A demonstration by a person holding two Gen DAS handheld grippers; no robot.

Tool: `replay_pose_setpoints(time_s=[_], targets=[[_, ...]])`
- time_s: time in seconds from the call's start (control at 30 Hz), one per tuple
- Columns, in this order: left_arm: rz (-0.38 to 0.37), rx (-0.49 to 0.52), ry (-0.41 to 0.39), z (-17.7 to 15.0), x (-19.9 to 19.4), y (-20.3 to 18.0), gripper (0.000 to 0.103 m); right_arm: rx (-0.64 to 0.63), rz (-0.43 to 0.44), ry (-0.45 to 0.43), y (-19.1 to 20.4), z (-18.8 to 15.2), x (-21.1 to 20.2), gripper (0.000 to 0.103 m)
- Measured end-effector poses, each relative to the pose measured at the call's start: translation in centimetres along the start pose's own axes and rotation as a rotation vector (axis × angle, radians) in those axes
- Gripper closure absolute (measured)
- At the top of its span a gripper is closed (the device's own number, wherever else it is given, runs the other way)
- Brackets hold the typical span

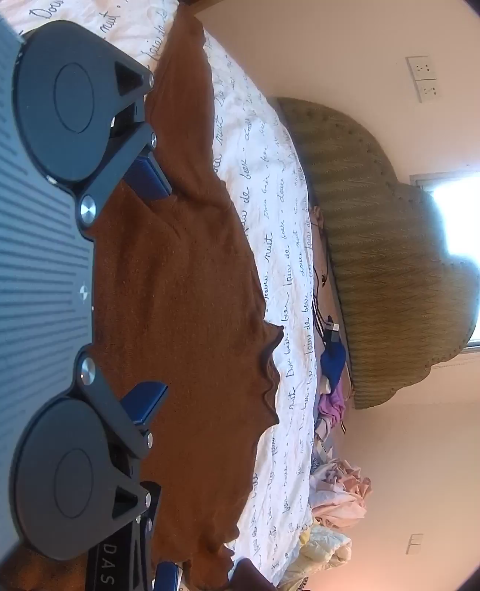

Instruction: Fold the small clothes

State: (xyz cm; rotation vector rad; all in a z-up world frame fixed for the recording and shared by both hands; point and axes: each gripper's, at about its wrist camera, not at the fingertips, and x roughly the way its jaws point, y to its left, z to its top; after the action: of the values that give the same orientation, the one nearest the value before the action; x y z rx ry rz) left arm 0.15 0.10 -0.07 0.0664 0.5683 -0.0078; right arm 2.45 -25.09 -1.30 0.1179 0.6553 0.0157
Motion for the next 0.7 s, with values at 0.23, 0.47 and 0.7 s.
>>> replay_pose_setpoints(time_s=[0.23, 0.47, 0.7], targets=[[0.027, 0.033, -0.008, -0.7, -0.8, -0.1, 0.000, -0.019, -0.002, -0.015, 0.1, -0.6, -1.2, 0.000], [0.024, 0.025, 0.017, -0.8, -1.7, -0.1, 0.000, -0.013, 0.004, 0.002, -0.1, -0.9, -1.6, 0.000], [0.029, 0.030, 0.028, -1.0, -2.1, -0.2, 0.000, -0.013, 0.010, 0.001, 0.0, -0.9, -2.2, 0.000]])
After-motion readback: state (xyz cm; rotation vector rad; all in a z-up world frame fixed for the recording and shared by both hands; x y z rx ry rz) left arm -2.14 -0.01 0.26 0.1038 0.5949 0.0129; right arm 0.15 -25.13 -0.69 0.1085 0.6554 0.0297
